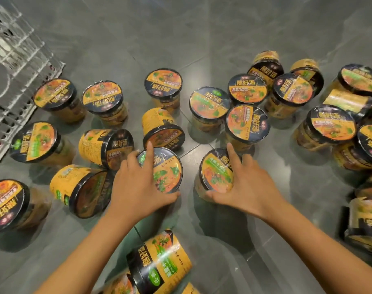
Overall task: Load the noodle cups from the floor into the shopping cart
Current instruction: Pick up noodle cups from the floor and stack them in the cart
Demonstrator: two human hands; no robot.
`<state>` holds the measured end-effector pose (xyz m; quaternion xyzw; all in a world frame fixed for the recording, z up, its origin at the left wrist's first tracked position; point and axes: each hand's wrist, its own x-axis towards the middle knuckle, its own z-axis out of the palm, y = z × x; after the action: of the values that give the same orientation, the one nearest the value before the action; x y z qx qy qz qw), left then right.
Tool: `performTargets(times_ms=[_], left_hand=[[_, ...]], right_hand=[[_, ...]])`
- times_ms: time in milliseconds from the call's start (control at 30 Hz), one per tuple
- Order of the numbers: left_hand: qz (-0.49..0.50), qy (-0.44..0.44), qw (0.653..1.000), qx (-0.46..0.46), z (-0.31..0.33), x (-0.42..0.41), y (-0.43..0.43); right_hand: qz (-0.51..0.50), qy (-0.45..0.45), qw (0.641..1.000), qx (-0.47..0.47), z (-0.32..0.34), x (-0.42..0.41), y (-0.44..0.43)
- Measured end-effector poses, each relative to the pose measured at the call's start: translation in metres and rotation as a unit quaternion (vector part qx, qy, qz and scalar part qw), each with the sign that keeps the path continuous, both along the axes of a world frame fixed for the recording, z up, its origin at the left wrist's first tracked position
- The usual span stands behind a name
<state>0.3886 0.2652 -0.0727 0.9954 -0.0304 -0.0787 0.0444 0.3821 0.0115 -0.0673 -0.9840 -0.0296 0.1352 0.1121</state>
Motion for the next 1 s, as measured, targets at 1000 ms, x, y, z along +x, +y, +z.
performTargets(times_ms=[1000], left_hand=[[0.316,0.113,0.939,-0.074,0.672,-0.221,0.016]], right_hand=[[0.175,0.167,0.97,-0.036,0.658,-0.117,0.069]])
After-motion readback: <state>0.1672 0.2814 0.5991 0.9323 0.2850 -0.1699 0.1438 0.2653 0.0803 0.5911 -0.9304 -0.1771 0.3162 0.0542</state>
